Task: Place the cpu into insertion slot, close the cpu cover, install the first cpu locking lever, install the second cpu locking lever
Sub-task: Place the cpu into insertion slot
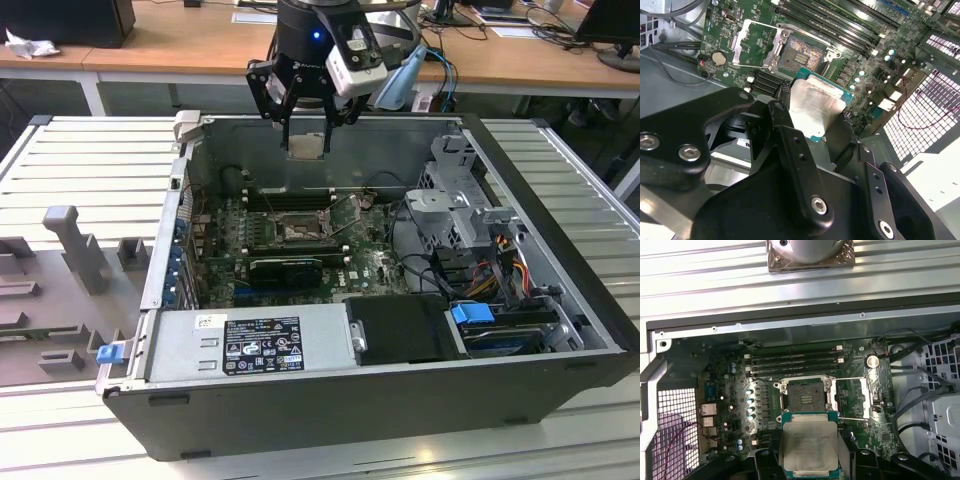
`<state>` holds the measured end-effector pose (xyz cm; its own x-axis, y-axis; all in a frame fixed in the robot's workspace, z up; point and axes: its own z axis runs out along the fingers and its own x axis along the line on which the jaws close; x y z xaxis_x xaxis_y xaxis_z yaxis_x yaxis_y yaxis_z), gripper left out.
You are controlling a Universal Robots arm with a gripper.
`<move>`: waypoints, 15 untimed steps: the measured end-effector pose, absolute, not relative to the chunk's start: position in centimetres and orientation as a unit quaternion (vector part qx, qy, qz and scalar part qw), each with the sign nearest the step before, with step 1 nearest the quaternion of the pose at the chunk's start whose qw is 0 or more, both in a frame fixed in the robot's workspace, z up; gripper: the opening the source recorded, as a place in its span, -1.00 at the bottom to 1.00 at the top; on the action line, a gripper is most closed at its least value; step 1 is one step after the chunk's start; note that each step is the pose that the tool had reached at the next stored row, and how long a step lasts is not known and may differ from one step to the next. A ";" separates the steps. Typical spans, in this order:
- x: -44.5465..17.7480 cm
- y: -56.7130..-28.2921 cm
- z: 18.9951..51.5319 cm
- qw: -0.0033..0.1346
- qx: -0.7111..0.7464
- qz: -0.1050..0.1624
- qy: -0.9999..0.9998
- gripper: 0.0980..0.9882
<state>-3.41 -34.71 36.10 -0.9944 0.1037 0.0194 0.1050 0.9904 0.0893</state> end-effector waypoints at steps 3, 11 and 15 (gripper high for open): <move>-3.4 -34.7 36.1 0.007 -0.054 -0.045 -0.997 -0.04; -3.4 -34.7 36.1 0.007 -0.059 -0.045 -0.997 -0.04; -3.4 -34.7 36.1 0.007 -0.062 -0.045 -0.997 -0.04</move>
